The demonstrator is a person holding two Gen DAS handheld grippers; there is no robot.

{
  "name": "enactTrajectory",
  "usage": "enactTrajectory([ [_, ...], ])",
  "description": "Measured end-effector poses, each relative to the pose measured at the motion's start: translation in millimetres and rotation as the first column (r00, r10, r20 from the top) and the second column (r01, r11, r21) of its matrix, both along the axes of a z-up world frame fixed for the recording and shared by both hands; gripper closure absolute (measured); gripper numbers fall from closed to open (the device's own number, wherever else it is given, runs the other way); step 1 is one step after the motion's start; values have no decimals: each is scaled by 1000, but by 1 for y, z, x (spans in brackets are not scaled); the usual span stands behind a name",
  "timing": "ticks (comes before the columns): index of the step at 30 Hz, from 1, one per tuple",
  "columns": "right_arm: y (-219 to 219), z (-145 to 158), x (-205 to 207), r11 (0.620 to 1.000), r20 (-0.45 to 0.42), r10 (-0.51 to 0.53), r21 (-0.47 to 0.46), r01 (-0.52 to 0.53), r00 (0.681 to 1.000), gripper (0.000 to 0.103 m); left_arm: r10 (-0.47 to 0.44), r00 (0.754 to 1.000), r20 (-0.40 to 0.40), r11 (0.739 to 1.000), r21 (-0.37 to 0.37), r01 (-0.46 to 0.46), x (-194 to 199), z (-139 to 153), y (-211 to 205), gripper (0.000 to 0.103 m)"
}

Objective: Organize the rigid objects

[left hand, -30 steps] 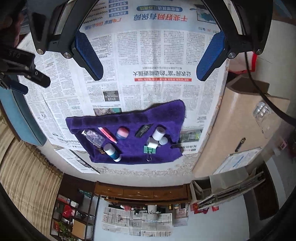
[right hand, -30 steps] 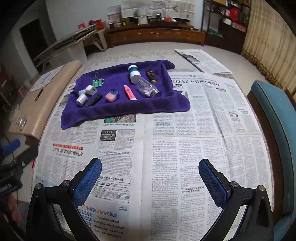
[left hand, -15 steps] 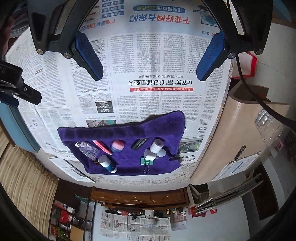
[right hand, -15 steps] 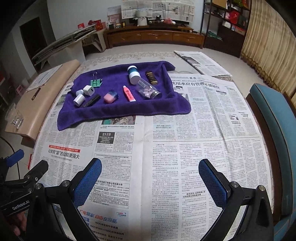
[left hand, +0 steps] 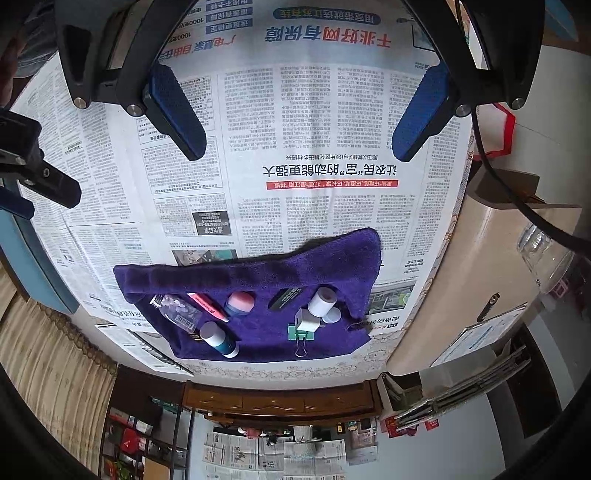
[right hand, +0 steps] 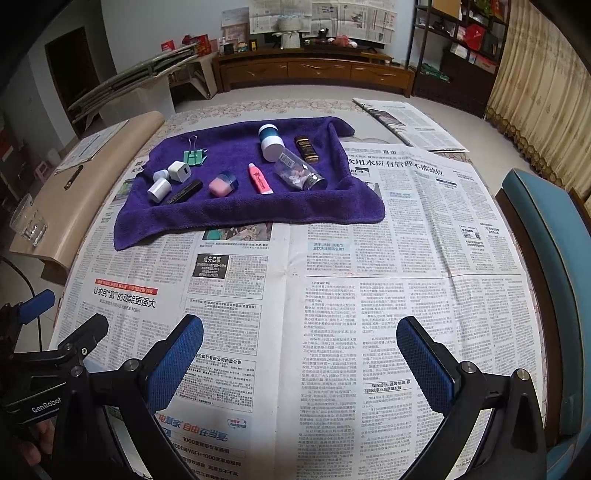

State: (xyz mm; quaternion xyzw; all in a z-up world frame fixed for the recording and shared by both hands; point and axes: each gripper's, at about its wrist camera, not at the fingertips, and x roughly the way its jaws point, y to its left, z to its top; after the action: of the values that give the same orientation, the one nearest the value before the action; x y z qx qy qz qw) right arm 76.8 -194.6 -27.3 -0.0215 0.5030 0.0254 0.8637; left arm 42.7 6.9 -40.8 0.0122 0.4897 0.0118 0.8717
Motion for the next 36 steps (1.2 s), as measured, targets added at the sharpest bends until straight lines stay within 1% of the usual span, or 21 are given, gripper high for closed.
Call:
enactTrajectory([
  [7,0,0,-1,1000,0,2,-5,-2,1000,0,-6,1000,-9,1000,-5,6,1,-2,-1,1],
  [14,3,-3,-1,1000,-6,9,-12,-9,1000,0,-20,1000,-1,1000,6,20,-2,0,-4,1],
  [23,3,0,-2,1000,10,8,-14,-8,1000,0,-9,1000,7,1000,2,9,-2,3,-1,1],
  [36,3,0,-3,1000,11,12,-16,-12,1000,0,1,1000,14,1000,6,-1,-2,4,3,1],
])
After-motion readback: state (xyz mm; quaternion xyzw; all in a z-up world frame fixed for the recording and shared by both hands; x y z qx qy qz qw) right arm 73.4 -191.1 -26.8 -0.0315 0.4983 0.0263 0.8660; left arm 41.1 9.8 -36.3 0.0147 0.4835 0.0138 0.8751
